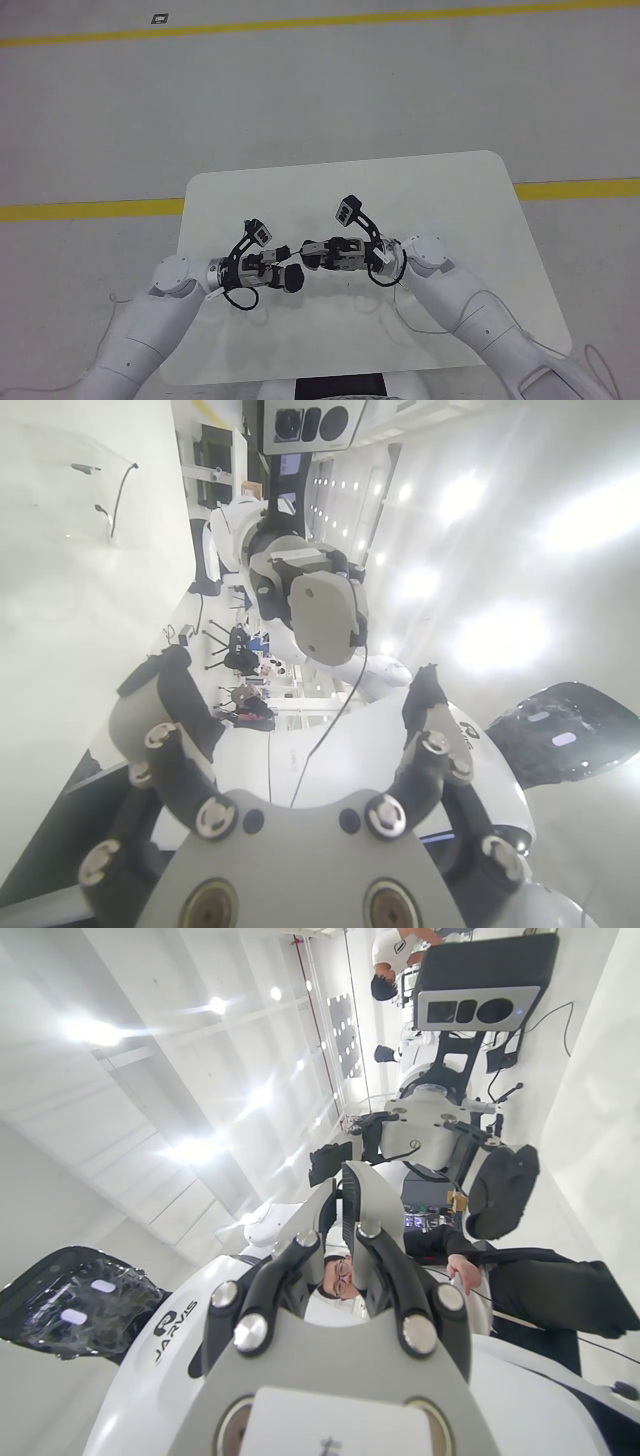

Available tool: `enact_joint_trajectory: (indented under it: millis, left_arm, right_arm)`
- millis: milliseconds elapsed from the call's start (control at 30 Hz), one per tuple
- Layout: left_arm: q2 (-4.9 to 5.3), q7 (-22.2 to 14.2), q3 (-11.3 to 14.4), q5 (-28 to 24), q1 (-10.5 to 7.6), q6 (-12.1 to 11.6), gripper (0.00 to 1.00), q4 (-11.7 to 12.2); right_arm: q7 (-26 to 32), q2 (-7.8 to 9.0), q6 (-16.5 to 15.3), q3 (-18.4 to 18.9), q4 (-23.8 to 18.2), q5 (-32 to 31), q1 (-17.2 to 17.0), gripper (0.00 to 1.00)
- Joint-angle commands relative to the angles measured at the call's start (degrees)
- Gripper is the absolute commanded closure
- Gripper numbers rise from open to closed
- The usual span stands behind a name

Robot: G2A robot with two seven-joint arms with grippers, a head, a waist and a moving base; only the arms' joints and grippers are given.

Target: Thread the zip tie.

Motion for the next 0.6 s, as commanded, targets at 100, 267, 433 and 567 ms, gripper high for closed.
enact_joint_trajectory:
  millis: [100,267,433,567]
  left_arm:
    - [0.01,0.58,0.13,-0.15,0.12,0.18,0.00,-0.48]
    - [0.06,0.56,0.12,-0.06,0.03,0.23,0.00,-0.43]
    - [0.16,0.47,-0.41,-1.25,0.37,-0.21,0.00,-0.40]
    - [0.21,0.84,-0.66,-1.67,0.56,-0.28,0.00,-0.44]
  right_arm:
    - [-0.92,0.09,0.56,0.33,-0.92,-0.73,-0.67,1.00]
    - [-1.63,0.11,0.52,0.75,-0.90,-1.38,-0.91,1.00]
    - [-1.86,0.21,-0.30,1.72,-0.92,-0.91,-1.47,1.00]
    - [-1.82,0.28,-0.79,2.37,-1.26,-0.52,-1.99,1.00]
